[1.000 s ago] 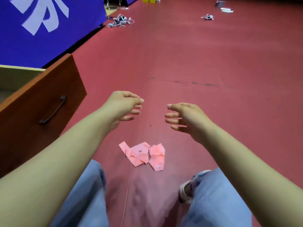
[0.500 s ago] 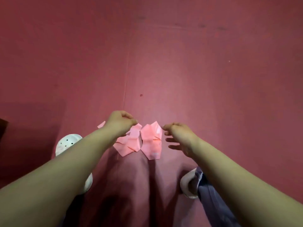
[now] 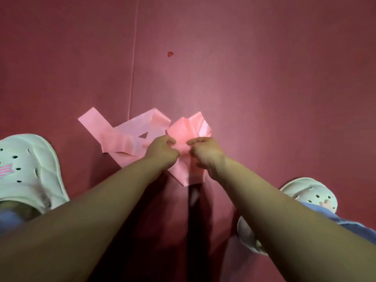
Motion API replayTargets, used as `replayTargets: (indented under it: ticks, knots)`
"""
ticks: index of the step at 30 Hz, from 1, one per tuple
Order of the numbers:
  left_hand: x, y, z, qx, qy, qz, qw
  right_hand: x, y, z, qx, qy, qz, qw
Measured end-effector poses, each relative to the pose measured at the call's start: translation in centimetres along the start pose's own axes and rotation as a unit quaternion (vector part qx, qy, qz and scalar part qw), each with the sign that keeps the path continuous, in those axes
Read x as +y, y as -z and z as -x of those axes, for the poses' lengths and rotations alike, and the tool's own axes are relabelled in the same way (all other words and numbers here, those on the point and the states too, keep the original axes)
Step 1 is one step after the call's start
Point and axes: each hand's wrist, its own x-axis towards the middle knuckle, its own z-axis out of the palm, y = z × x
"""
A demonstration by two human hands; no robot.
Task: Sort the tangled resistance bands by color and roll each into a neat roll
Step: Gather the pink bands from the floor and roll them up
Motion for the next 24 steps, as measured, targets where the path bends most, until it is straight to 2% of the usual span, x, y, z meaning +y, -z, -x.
replayTargets:
  ticks: [8,10,16,21,24]
  knots:
    - [0.9,0.3,2.0,-0.008,0.014,0.089,0.996,-1.6,0.6,2.5,0.027,0.032,-0.061,0.997]
    - [1.7,1.1,4.0,-0.014,-0.007,0.078,0.997,-2.7,0.8,4.7,0.016,0.05,-0.085,0.995]
    - [6.1,4.4,10.7,0.042,-0.092,0.036,0.994,-6.9,2.4,13.2,-0.019,0.125,-0.104,0.986]
    - [10.8,8.2,17.7,0.071,-0.17,0.02,0.983,-9.7,5.4,21.7,-0.069,0.228,-0.164,0.957]
    - [12.5,9.5,21.0,0.044,-0.223,0.027,0.973,-10.1,6.6,25.0,-0.053,0.302,-0.18,0.935]
